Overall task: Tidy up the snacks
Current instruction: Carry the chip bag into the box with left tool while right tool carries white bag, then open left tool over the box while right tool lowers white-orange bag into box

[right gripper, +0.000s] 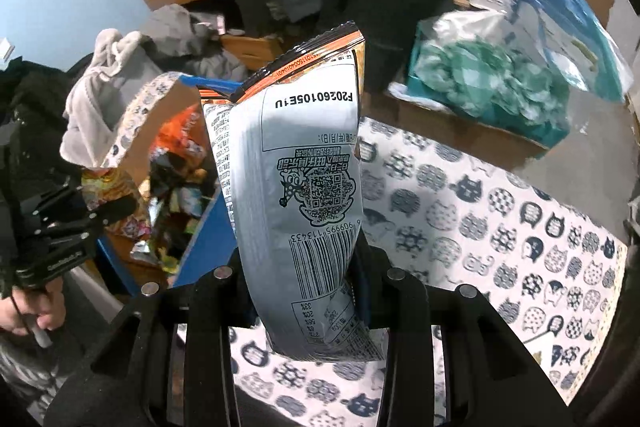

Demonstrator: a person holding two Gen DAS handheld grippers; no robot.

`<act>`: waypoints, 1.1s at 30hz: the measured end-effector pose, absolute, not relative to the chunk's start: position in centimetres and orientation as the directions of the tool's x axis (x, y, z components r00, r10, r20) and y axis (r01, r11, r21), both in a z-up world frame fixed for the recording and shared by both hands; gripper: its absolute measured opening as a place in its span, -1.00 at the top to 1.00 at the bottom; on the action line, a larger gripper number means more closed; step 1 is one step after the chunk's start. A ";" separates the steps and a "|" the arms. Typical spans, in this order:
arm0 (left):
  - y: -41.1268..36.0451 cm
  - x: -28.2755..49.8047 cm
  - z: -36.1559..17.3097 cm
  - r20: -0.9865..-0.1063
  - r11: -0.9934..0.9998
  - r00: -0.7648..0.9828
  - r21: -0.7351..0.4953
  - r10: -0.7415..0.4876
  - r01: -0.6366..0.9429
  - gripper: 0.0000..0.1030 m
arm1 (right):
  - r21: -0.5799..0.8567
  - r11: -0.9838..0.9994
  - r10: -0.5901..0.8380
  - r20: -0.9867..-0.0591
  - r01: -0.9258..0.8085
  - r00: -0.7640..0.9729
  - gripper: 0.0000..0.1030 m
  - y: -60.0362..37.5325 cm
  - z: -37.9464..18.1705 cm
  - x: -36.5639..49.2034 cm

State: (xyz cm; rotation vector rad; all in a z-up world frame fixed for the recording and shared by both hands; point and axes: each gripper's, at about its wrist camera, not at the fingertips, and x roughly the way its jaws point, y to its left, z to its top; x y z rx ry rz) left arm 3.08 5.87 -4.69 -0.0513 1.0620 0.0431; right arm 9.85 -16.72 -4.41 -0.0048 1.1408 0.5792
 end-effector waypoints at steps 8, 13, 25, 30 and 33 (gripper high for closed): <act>10.2 2.4 -7.3 -0.887 0.990 0.459 -0.015 0.053 -0.143 0.19 | 0.300 0.818 0.457 -0.857 -0.491 0.237 0.34 -12.2 -4.8 9.4; 12.3 2.4 -9.1 -0.907 0.982 0.420 -0.043 0.040 -0.186 0.18 | 0.304 0.802 0.459 -0.864 -0.514 0.206 0.34 -9.8 -5.3 9.3; 13.3 2.6 -12.1 -0.932 0.976 0.358 -0.026 0.054 -0.216 0.18 | 0.334 0.777 0.475 -0.867 -0.534 0.149 0.34 -5.4 -6.0 9.3; 13.8 2.5 -12.3 -0.937 0.972 0.346 -0.037 0.047 -0.234 -0.27 | 0.350 0.770 0.485 -0.865 -0.533 0.132 0.34 -3.7 -6.0 9.4; 14.1 2.1 -11.4 -0.927 0.968 0.372 -0.046 0.050 -0.246 -0.38 | 0.358 0.769 0.489 -0.863 -0.529 0.127 0.34 -2.7 -6.1 9.7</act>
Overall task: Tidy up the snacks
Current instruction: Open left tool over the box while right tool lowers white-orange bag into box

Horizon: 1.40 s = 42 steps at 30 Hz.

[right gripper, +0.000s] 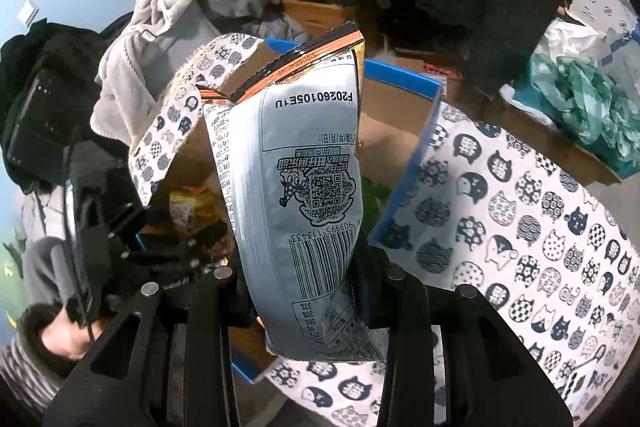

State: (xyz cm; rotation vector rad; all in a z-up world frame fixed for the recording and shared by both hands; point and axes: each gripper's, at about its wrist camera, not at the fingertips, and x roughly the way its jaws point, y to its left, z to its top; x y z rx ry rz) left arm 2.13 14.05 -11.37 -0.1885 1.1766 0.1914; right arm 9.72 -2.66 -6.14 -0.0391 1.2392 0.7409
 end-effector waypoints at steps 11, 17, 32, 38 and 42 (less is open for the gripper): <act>15.8 1.1 -8.8 -0.898 0.959 0.438 -0.081 0.049 -0.273 -0.50 | 0.407 0.780 0.499 -0.863 -0.475 0.080 0.33 1.1 -7.8 11.3; 16.8 0.4 -7.7 -0.880 0.953 0.471 -0.087 0.062 -0.289 -0.53 | 0.384 0.792 0.471 -0.879 -0.474 0.074 0.33 2.7 -9.1 11.6; 17.2 -1.1 -5.2 -0.856 0.953 0.512 -0.089 0.075 -0.289 -0.61 | 0.352 0.780 0.475 -0.871 -0.518 0.124 -0.40 3.7 -8.3 10.4; 16.8 -1.9 -3.7 -0.834 0.956 0.546 -0.094 0.078 -0.279 -0.62 | 0.305 0.762 0.500 -0.837 -0.572 0.220 -0.41 2.9 -4.6 8.6; 16.2 -2.5 -2.7 -0.817 0.962 0.568 -0.070 0.096 -0.264 -0.63 | 0.267 0.767 0.504 -0.814 -0.584 0.289 -0.42 1.5 -2.3 7.4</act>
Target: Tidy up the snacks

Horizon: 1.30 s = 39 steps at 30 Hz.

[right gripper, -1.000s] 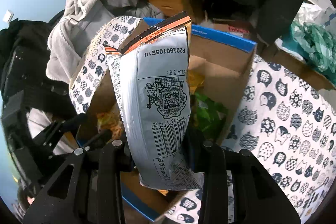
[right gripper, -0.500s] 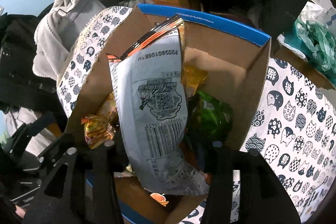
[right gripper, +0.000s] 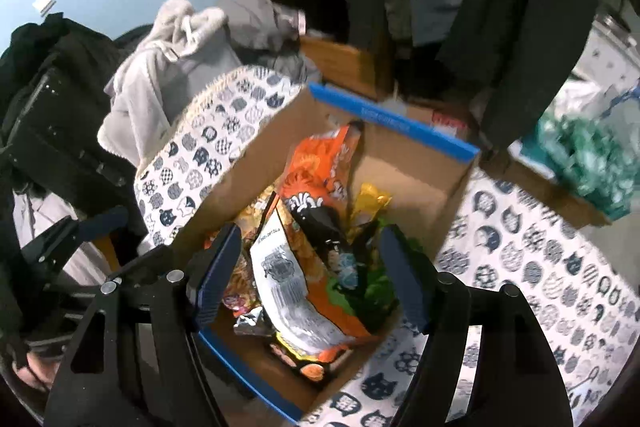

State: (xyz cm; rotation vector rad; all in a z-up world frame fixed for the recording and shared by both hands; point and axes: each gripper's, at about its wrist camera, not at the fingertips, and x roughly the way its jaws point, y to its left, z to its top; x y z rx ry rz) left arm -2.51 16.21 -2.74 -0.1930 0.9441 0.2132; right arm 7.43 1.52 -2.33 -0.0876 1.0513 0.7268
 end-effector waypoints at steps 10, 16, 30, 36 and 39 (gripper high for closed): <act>14.3 -3.3 -1.2 -0.793 0.975 0.597 -0.020 0.119 -0.220 -0.72 | 0.126 0.799 0.451 -0.771 -0.587 0.448 -0.52 -3.7 0.6 4.1; 13.4 -3.6 -0.5 -0.781 0.979 0.615 -0.025 0.106 -0.201 -0.84 | 0.106 0.821 0.437 -0.751 -0.561 0.496 -0.52 -7.0 0.9 2.3; 9.5 -2.6 -0.2 -0.784 0.993 0.618 -0.012 0.062 -0.115 -0.86 | 0.104 0.838 0.427 -0.736 -0.536 0.525 -0.52 -11.2 -0.1 0.7; 8.7 -2.5 -0.2 -0.780 0.993 0.620 0.019 0.085 -0.113 -0.86 | 0.106 0.843 0.428 -0.727 -0.527 0.537 -0.52 -12.1 0.0 0.7; 8.6 -2.3 -0.4 -0.782 0.993 0.615 0.032 0.096 -0.114 -0.86 | 0.095 0.846 0.421 -0.724 -0.525 0.547 -0.52 -12.4 0.1 0.7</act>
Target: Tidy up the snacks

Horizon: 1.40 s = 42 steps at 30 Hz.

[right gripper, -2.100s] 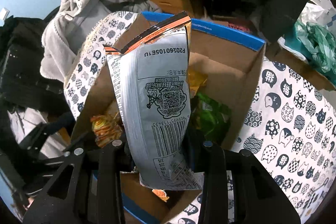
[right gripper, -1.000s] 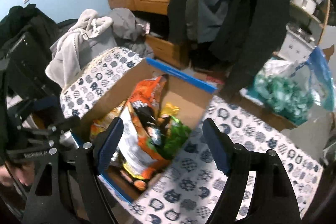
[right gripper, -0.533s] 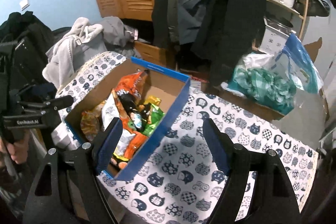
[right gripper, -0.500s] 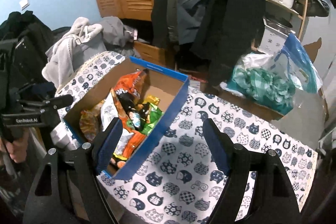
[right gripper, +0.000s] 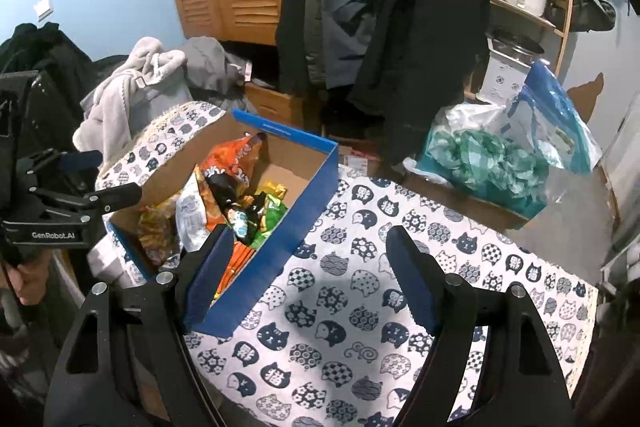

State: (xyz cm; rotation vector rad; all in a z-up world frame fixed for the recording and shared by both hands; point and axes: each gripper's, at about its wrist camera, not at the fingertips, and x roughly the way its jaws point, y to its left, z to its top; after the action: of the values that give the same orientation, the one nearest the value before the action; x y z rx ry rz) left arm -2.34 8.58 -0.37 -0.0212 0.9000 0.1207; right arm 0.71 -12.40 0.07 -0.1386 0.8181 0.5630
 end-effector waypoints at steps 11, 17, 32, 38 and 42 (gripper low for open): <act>7.7 -2.2 -0.5 -0.784 0.993 0.611 0.063 0.112 -0.102 -0.86 | 0.098 0.850 0.417 -0.726 -0.518 0.547 -0.52 -12.8 -0.1 0.6; 7.8 -2.3 -0.4 -0.780 0.992 0.614 0.067 0.120 -0.110 -0.86 | 0.101 0.853 0.415 -0.726 -0.511 0.549 -0.52 -12.9 -0.1 0.5; 8.4 -2.3 -0.4 -0.779 0.984 0.603 0.097 0.169 -0.150 -0.86 | 0.100 0.842 0.427 -0.724 -0.529 0.542 -0.52 -12.2 0.0 0.5; 8.4 -2.4 -0.2 -0.772 0.983 0.611 0.101 0.176 -0.155 -0.86 | 0.100 0.844 0.426 -0.722 -0.526 0.545 -0.52 -12.2 0.0 0.5; 8.5 -2.4 -0.2 -0.775 0.984 0.610 0.093 0.168 -0.153 -0.86 | 0.100 0.844 0.425 -0.723 -0.526 0.545 -0.52 -12.2 0.0 0.5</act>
State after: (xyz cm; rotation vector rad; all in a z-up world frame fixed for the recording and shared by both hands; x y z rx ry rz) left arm -2.42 8.51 -0.16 0.0182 0.8964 0.1850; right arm 0.52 -12.25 -0.02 -0.1339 0.8185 0.5663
